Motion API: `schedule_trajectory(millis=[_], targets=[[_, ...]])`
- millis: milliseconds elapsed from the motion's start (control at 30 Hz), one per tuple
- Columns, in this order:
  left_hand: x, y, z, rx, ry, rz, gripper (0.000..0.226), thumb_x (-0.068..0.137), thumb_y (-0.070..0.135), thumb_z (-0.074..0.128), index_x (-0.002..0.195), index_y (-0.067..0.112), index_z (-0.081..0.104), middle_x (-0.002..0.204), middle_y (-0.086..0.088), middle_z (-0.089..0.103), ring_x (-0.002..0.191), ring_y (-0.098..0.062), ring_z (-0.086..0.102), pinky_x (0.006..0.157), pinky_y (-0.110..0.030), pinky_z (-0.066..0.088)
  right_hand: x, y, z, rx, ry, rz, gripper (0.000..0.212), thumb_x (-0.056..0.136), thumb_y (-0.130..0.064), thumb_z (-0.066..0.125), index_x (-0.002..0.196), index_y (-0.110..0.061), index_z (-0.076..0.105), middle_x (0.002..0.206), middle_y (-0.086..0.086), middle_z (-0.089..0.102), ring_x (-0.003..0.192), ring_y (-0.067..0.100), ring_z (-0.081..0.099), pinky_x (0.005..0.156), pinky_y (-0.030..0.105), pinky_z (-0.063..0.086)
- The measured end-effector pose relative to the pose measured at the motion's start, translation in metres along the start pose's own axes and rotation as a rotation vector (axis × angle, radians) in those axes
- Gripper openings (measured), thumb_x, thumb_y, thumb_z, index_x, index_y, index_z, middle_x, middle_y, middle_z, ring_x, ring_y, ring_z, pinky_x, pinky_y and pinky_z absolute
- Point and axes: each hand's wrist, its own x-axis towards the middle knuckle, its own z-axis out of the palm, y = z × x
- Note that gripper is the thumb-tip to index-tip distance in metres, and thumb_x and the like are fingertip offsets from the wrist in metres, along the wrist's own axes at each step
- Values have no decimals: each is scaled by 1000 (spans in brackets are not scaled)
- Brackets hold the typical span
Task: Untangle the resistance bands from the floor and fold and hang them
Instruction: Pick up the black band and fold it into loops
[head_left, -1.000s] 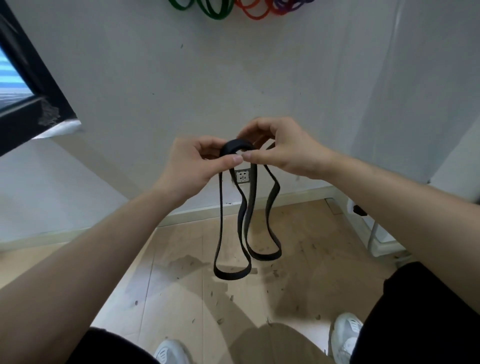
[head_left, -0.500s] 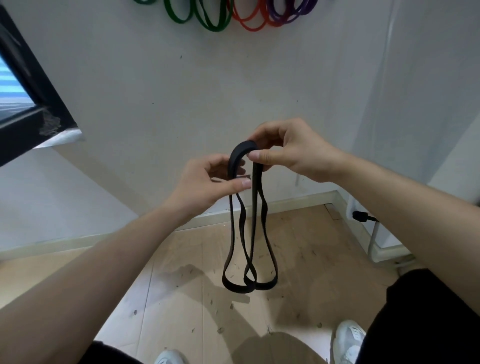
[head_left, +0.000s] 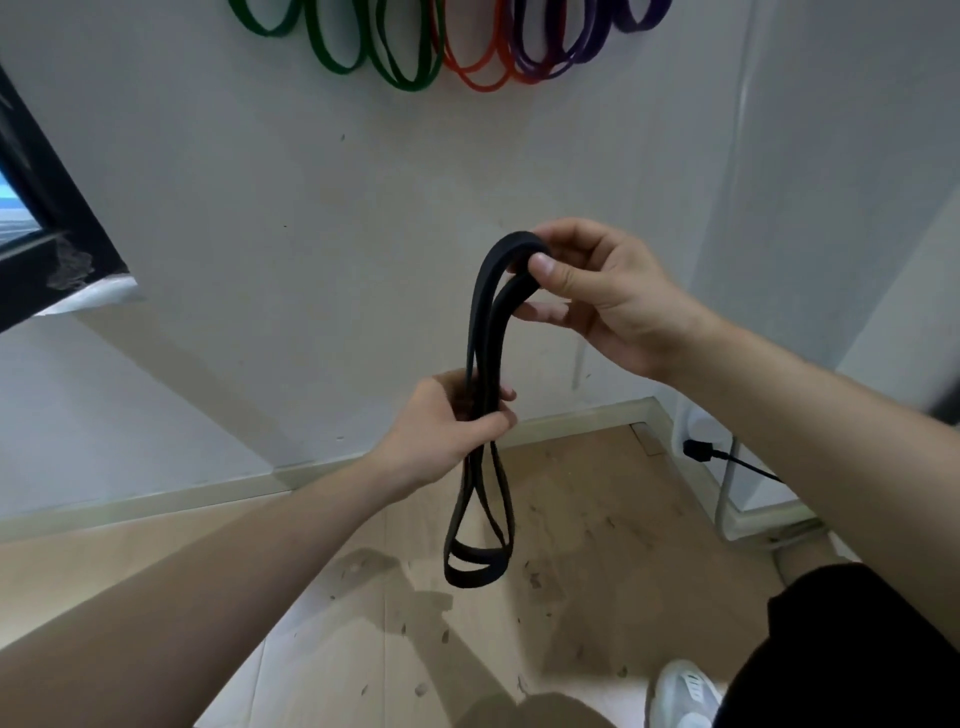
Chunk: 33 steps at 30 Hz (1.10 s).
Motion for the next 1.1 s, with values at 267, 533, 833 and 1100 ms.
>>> schedule_trajectory(millis=[267, 533, 833, 1100], targets=[[5, -8, -6, -73, -11, -87, 16, 88, 12, 75, 103, 12, 73, 97, -14, 77, 88, -22, 75, 82, -23, 58, 7, 4, -29, 154, 239, 20, 10, 96, -1, 59, 99, -7, 67, 96, 11, 72, 91, 26, 70, 83, 39, 59], [9, -3, -15, -126, -28, -19, 18, 98, 18, 61, 111, 11, 70, 98, -13, 76, 90, -21, 73, 83, -25, 56, 10, -5, -37, 33, 303, 44, 6, 97, -7, 61, 102, -8, 64, 90, 7, 69, 77, 16, 67, 77, 36, 59], [4, 2, -12, -129, -181, -59, 28, 105, 23, 49, 126, 23, 66, 117, -14, 69, 108, -27, 67, 102, -42, 50, 13, -17, -28, 2, 280, -41, 13, 96, -7, 63, 109, -7, 64, 92, 8, 67, 83, 17, 65, 73, 33, 57], [1, 6, -2, -173, -203, -36, 25, 104, 17, 49, 125, 17, 62, 104, -1, 70, 95, -15, 68, 82, -28, 55, 12, -19, -34, 16, 352, -39, 6, 96, -8, 64, 100, -11, 67, 89, 6, 69, 78, 17, 65, 72, 33, 57]])
